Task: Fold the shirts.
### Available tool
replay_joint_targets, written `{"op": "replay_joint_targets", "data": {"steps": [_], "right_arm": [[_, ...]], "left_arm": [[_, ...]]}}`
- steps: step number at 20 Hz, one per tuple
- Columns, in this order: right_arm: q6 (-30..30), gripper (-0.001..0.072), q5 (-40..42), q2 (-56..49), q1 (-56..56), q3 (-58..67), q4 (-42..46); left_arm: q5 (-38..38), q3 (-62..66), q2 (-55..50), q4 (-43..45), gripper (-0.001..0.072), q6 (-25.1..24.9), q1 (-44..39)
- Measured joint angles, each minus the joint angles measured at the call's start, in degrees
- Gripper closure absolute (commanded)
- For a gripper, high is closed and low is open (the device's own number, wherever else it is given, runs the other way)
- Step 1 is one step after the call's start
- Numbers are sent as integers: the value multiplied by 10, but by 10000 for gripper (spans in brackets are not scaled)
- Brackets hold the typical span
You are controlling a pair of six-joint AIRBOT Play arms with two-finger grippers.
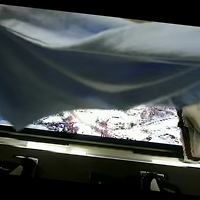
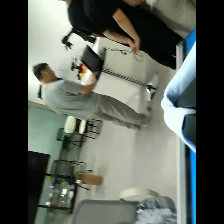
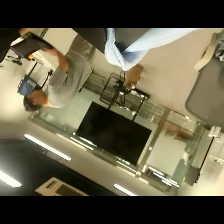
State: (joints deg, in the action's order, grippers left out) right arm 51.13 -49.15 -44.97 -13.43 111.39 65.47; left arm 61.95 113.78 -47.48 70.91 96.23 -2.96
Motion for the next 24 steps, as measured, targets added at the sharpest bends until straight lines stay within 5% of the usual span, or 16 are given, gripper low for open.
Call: {"op": "replay_joint_targets", "data": {"steps": [8, 17, 18, 20, 21, 24], "right_arm": [[17, 660, -186, -262, 1, 2, 42], [118, 658, -209, -595, 24, 2, -92], [123, 625, -208, -613, 33, 2, -99], [129, 232, -200, -630, 45, 3, -108], [130, 121, -196, -632, 46, 6, -111], [117, 99, -221, -611, 26, 17, -103]], "left_arm": [[20, -213, -132, 124, 678, 0, 0], [-44, -277, -426, 76, 672, -1, 1], [-44, -278, -445, 58, 575, -1, 1], [-42, -275, -465, 31, 85, -2, 3], [-31, -267, -471, 23, 69, -3, 8], [61, -225, -478, 11, 73, -37, 45]]}}
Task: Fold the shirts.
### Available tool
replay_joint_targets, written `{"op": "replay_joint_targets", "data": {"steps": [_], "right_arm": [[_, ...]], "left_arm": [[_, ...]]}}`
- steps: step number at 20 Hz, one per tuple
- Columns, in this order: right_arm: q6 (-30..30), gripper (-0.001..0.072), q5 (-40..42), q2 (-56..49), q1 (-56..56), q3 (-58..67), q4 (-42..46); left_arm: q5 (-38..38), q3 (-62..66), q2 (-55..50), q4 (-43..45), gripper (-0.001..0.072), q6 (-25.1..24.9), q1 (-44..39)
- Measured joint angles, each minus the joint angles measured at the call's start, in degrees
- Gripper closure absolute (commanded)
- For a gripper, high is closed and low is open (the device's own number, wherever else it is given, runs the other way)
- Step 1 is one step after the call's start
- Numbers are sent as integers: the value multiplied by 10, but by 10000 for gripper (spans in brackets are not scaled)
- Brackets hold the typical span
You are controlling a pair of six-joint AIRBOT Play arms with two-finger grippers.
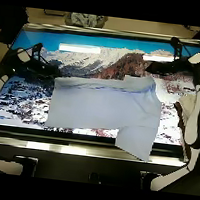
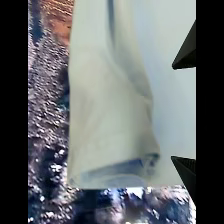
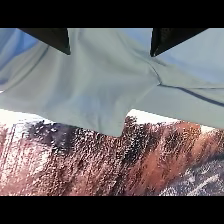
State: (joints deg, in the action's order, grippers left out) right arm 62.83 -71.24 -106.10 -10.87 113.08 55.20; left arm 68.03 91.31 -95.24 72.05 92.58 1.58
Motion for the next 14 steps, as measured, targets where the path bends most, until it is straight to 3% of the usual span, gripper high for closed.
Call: {"op": "replay_joint_targets", "data": {"steps": [1, 6, 12, 14], "right_arm": [[-6, 110, -22, 14, -16, 2, 14], [-27, 151, -211, 64, -94, -38, 110], [-59, 152, -244, 164, -103, -253, 145], [-68, 152, -234, 189, -104, -303, 156]], "left_arm": [[38, 7, 3, 2, 115, -9, 17], [156, -115, 87, 15, 119, -35, 102], [110, -420, 220, -15, 121, -94, 131], [84, -466, 236, -43, 177, -110, 134]]}}
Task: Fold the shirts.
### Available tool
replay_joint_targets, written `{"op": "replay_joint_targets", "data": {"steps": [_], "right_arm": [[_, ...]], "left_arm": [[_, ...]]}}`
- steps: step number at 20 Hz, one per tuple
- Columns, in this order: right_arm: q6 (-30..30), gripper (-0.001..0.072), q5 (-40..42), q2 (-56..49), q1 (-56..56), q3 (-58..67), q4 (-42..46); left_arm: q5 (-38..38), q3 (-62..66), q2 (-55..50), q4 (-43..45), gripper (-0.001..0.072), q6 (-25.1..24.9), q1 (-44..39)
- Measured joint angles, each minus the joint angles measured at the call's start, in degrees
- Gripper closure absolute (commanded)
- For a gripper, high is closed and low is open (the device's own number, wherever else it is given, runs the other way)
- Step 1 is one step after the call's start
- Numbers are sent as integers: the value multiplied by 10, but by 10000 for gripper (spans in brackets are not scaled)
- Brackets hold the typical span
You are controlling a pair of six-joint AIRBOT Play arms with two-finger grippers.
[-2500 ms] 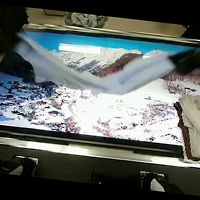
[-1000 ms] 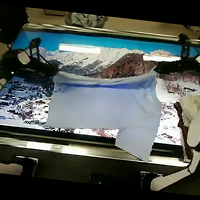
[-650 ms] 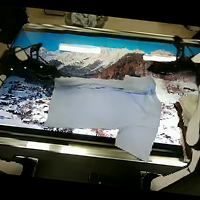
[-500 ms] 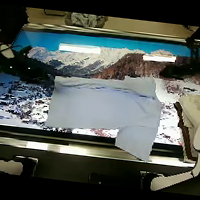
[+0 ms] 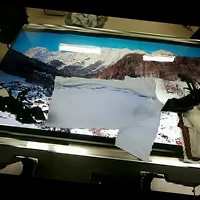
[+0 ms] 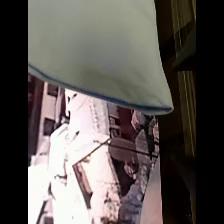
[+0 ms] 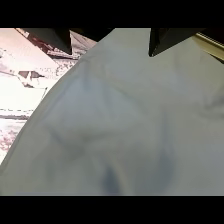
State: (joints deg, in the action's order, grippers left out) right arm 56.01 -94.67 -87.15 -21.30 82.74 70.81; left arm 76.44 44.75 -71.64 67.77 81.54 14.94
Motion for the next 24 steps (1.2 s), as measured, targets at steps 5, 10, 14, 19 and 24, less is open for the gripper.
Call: {"op": "replay_joint_targets", "data": {"steps": [5, 10, 14, 19, 24], "right_arm": [[-10, 152, 20, 39, 1, -84, 34], [-14, 135, 49, 64, 0, -154, 55], [-16, 137, 85, 70, 0, -207, 59], [-17, 160, 160, 71, 0, -251, 54], [-8, 392, 204, 41, 0, -261, 45]], "left_arm": [[-47, -45, 7, -36, 182, -12, -19], [-97, -55, -4, -47, 615, 15, -53], [-119, -57, -5, -51, 678, 31, -65], [-129, -57, 1, -45, 677, 34, -68], [-128, -58, 20, -47, 678, 33, -70]]}}
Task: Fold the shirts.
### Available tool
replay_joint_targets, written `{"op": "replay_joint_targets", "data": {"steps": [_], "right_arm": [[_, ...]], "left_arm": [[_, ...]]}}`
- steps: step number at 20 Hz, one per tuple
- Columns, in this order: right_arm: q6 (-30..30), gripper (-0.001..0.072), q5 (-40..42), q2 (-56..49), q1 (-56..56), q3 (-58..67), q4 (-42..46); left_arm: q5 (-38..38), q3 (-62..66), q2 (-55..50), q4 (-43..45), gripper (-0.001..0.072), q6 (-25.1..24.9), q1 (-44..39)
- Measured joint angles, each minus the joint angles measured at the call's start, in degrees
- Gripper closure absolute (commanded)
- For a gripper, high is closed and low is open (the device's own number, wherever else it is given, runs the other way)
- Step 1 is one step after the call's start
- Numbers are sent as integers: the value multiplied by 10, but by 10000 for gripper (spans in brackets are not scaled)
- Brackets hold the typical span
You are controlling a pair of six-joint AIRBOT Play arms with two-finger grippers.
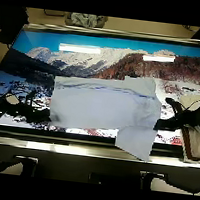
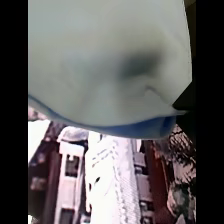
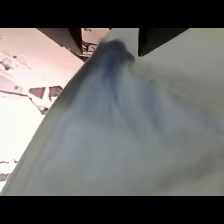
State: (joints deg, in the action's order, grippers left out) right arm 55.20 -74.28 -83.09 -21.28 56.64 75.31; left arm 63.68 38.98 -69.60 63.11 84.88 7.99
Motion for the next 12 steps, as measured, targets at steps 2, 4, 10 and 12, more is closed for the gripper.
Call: {"op": "replay_joint_targets", "data": {"steps": [2, 4, 10, 12], "right_arm": [[4, 655, 6, -15, 0, -1, -17], [7, 661, 13, -23, 0, 2, -38], [-49, 661, -25, 24, 1, 157, -79], [-63, 661, -19, 80, 1, 264, -87]], "left_arm": [[1, 2, 6, 0, 677, -1, 0], [4, 10, 10, 0, 679, -5, 0], [10, 181, 84, 17, 679, -7, 1], [11, 309, 124, 37, 679, 4, 1]]}}
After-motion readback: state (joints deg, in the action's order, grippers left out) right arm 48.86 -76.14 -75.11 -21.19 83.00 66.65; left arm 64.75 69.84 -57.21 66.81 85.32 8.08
